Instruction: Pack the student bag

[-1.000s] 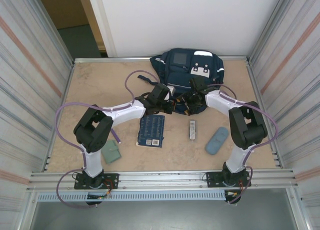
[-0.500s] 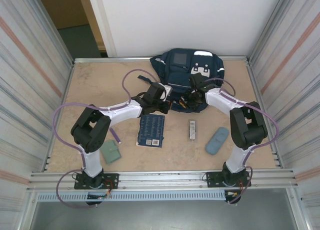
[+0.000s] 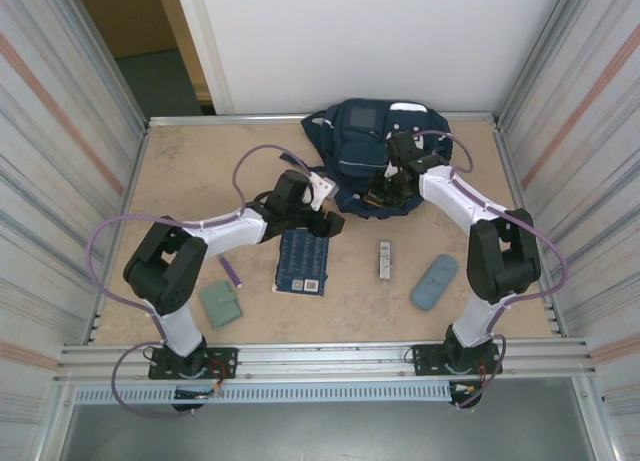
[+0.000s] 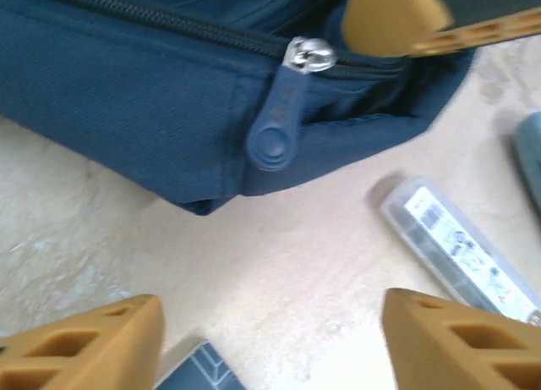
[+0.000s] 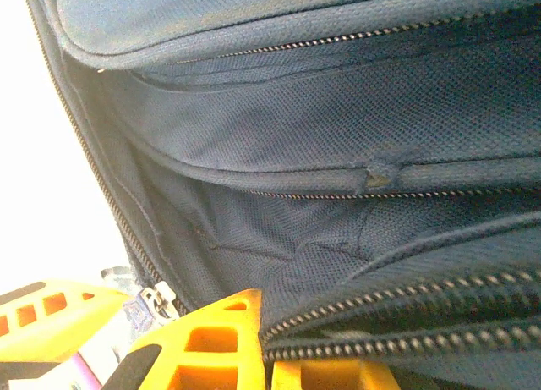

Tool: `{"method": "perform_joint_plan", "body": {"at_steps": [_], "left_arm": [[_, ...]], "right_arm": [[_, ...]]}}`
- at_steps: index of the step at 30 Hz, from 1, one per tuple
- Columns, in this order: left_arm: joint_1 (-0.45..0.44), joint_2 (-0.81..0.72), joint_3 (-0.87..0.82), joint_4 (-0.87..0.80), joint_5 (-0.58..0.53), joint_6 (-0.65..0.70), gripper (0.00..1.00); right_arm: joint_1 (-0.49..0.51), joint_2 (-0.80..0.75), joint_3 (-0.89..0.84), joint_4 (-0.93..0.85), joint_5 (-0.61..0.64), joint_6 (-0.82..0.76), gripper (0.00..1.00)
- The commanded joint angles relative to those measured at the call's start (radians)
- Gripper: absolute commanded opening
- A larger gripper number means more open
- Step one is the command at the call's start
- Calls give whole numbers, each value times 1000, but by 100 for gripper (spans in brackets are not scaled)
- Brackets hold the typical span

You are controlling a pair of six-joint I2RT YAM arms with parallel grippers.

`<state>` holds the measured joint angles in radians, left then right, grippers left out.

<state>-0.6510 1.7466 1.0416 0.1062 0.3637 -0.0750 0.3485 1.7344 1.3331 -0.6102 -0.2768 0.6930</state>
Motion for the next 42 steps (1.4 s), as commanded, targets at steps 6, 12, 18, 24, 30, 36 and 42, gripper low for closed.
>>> {"method": "perform_joint_plan", "body": {"at_steps": [6, 12, 18, 24, 30, 36, 42], "left_arm": [[-2, 39, 82, 22, 125, 151, 74], [-2, 107, 179, -13, 152, 140, 67], [-1, 167, 254, -79, 111, 112, 51], [-2, 153, 214, -47, 209, 101, 32], [6, 133, 183, -29, 285, 81, 0], [58, 91, 136, 1, 213, 15, 0], [148, 96, 123, -41, -1, -83, 0]], "right_arm": [[-18, -81, 8, -84, -215, -204, 0], [-19, -80, 3, -103, -233, -225, 0], [-17, -77, -1, -141, -214, -265, 0], [-26, -82, -2, -155, -186, -277, 0], [-33, -87, 9, -159, -169, -278, 0], [-59, -86, 30, -184, -119, -289, 0], [-80, -67, 74, -175, -74, -288, 0]]}}
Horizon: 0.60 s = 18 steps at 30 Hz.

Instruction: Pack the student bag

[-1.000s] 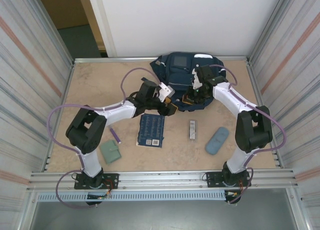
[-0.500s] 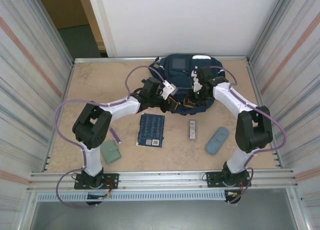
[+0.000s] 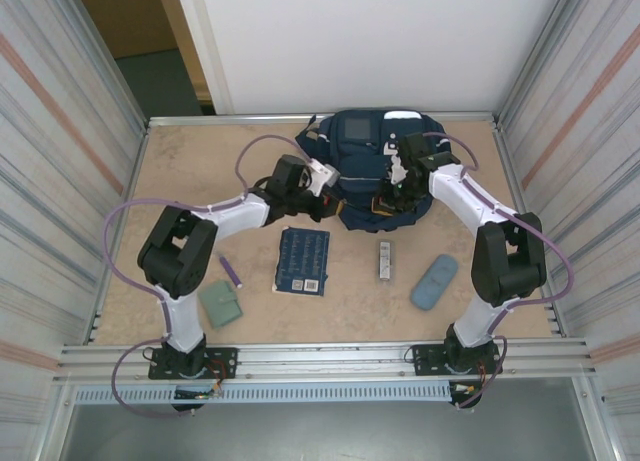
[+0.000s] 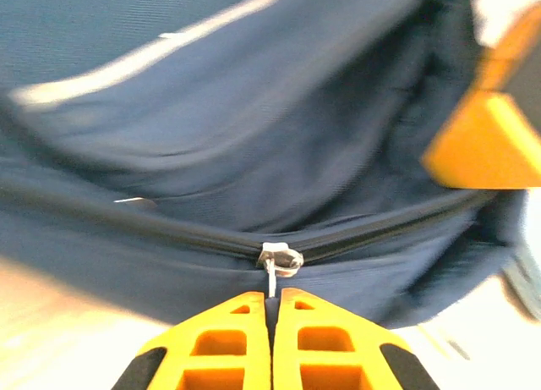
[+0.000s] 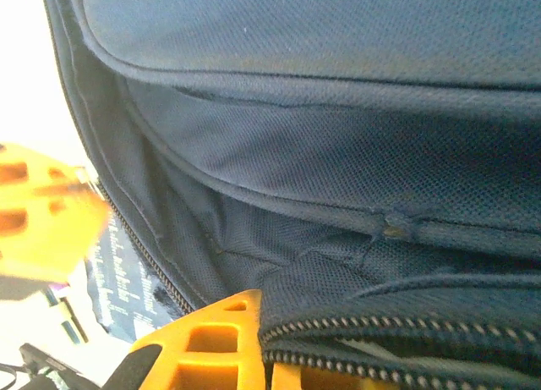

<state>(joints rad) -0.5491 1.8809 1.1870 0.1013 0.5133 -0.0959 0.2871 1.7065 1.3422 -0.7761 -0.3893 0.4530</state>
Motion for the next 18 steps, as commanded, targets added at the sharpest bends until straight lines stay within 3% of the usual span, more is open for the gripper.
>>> {"method": "perform_joint_plan", "body": {"at_steps": [1, 4, 8, 13, 18], "left_arm": [[50, -40, -30, -36, -180, -54, 0], [57, -46, -49, -27, -234, -53, 0], [59, -75, -62, -14, -207, -64, 0], [50, -178, -176, 144, -131, -65, 0], [-12, -254, -231, 148, -194, -32, 0]], "right_arm": [[-19, -30, 75, -7, 40, -48, 0], [-19, -3, 132, -16, 45, -42, 0], [-17, 15, 223, -58, 36, -54, 0], [-31, 20, 280, -66, 56, -88, 1], [-34, 58, 333, -44, 26, -84, 2]]}}
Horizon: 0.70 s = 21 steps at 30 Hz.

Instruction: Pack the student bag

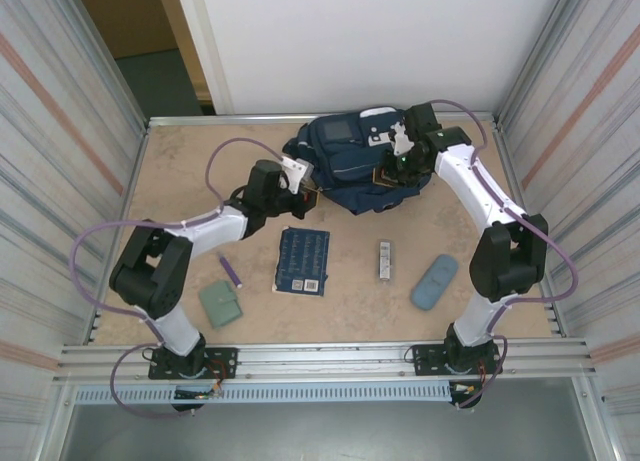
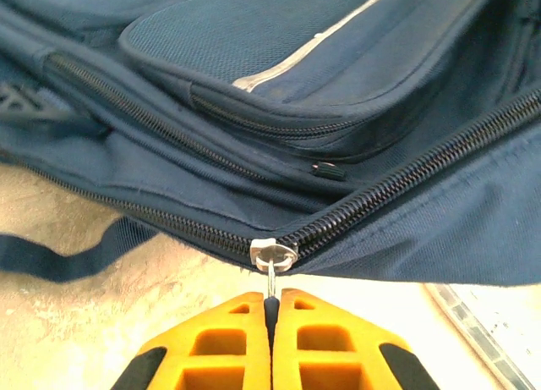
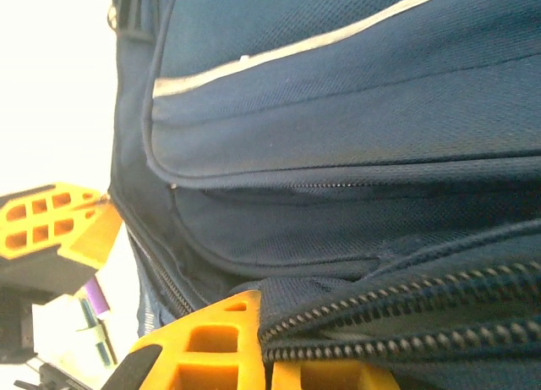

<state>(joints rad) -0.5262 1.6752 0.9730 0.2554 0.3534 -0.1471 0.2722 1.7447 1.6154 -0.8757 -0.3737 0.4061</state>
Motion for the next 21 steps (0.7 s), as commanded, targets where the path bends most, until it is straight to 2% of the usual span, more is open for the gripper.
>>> {"method": "perform_joint_plan", "body": {"at_steps": [1, 6, 14, 19, 21], "left_arm": [[-60, -50, -4, -29, -57, 38, 0], [-145, -61, -9, -5, -113, 22, 0], [-161, -53, -38, 41, -157, -7, 0], [-151, 2, -56, 29, -308, -1, 0], [-126, 44, -54, 36, -334, -1, 0]], "right_arm": [[-19, 28, 60, 71, 10, -20, 2], [-13, 99, 83, 145, -125, 60, 2], [-29, 223, 115, 153, -65, 136, 2], [-76, 260, 111, 112, -22, 132, 1], [-101, 267, 109, 74, -13, 101, 0]]}}
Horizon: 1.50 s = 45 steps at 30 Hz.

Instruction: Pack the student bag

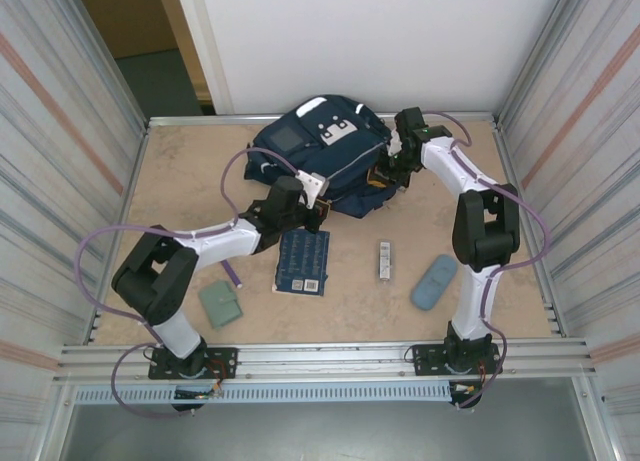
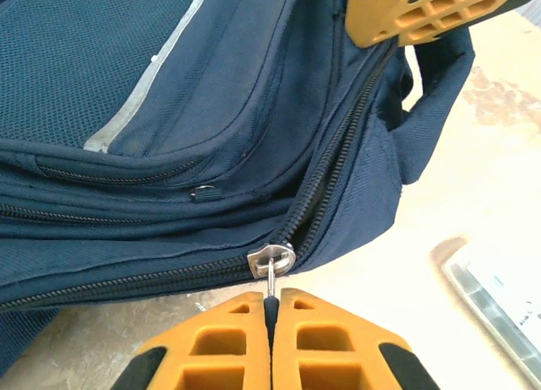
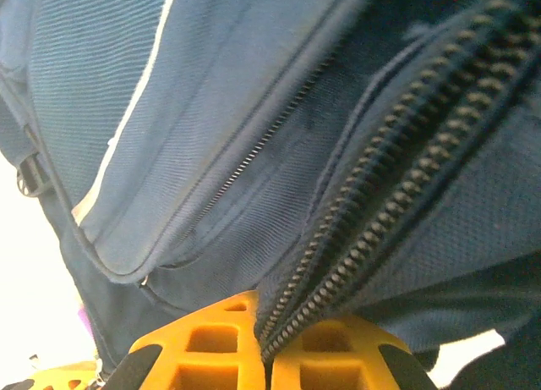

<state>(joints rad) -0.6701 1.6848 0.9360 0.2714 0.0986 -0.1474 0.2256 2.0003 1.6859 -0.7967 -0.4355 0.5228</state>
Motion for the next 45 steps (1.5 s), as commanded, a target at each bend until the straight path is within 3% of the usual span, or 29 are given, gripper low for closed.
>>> {"method": "perform_joint_plan", "body": {"at_steps": [1, 4, 8, 13, 17, 21, 24, 30, 35, 38, 42, 45], "left_arm": [[25, 66, -1, 11, -96, 7, 0], [33, 152, 121, -130, -143, 38, 0], [66, 171, 144, -119, -137, 2, 0], [69, 134, 140, -120, -39, -29, 0], [-4, 113, 137, -86, -23, 1, 0], [-41, 106, 151, -73, 42, -21, 0], [-59, 106, 161, -58, 82, -35, 0], [-80, 109, 169, -40, 114, -62, 0], [-88, 124, 177, -48, 105, -57, 0], [-88, 129, 175, -32, 124, -57, 0], [-85, 118, 172, -49, 112, -31, 0], [-29, 94, 147, -88, 35, -29, 0]], "right_arm": [[-69, 12, 27, -15, 50, -26, 0], [-113, 9, -19, -13, 20, -34, 0], [-145, 20, -41, -8, 6, -59, 3], [-116, -10, -59, -49, 72, -56, 47], [-52, -101, -111, -54, 195, 40, 62], [27, -179, -161, -51, 270, 204, 66], [38, -213, -232, 17, 244, 340, 67], [45, -224, -290, -25, 349, 547, 68], [107, -290, -380, 30, 400, 638, 69], [95, -267, -395, 84, 363, 680, 68], [90, -173, -327, 124, 290, 592, 58], [93, -140, -267, 108, 179, 532, 35]]}}
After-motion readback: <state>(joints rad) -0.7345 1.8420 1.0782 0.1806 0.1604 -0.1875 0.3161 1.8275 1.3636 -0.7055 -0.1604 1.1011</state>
